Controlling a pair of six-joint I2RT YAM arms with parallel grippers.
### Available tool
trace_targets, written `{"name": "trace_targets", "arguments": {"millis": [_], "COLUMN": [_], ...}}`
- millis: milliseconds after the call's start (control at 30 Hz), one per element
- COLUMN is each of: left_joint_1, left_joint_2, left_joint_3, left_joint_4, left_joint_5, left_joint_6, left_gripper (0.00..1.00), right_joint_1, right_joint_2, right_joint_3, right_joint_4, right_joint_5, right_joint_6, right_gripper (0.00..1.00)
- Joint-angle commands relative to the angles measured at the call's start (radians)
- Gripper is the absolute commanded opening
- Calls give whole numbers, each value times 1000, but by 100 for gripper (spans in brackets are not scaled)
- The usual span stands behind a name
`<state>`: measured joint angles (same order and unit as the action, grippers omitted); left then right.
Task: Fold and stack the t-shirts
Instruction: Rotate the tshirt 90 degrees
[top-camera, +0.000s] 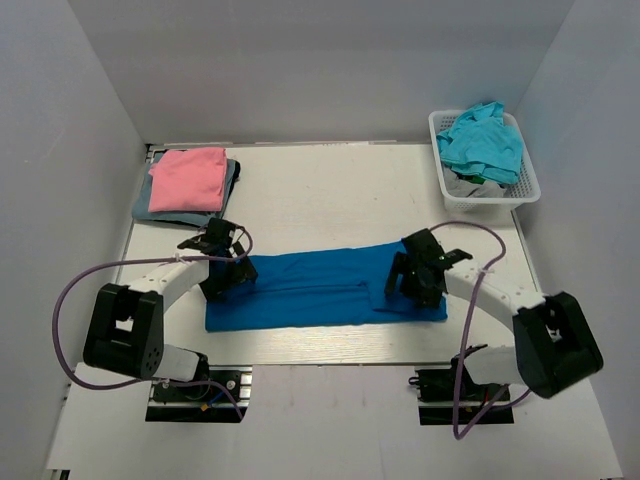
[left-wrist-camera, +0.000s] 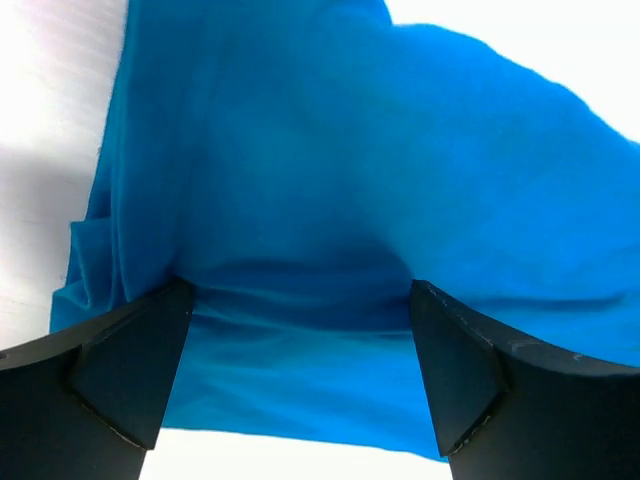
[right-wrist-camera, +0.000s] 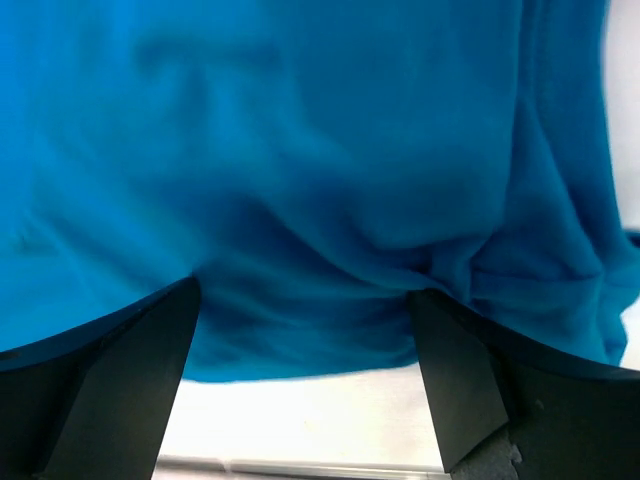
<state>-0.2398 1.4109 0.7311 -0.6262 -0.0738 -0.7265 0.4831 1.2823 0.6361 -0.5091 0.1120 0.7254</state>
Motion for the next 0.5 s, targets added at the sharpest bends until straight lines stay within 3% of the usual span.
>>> {"name": "trace_targets", "arguments": {"millis": [0, 233, 267, 333, 400, 467], "left_joint_1": [-35, -168, -208, -249, -315, -360], "left_joint_2": [12, 82, 82, 114, 135, 149], "left_joint_3": [-79, -153, -139, -98, -69, -30], "left_joint_4": [95, 94, 70, 16, -12, -118], "left_joint_5": [51, 196, 250, 392, 526, 552], "left_joint_6": [-95, -249, -269, -300, -312, -300], "left_gripper": [99, 100, 100, 100, 100, 100], "right_joint_1": [-26, -115, -124, -152, -169, -169], "right_joint_2": [118, 417, 524, 634, 757, 891], "right_joint_3": [66, 330, 453, 534, 748, 962], "right_joint_4": [79, 215, 218, 241, 239, 202], "right_joint_5": [49, 0, -18, -55, -197, -287], "right_joint_6": [-9, -127, -182, -249, -347, -423], "right_gripper": [90, 90, 90, 90, 90, 90]}}
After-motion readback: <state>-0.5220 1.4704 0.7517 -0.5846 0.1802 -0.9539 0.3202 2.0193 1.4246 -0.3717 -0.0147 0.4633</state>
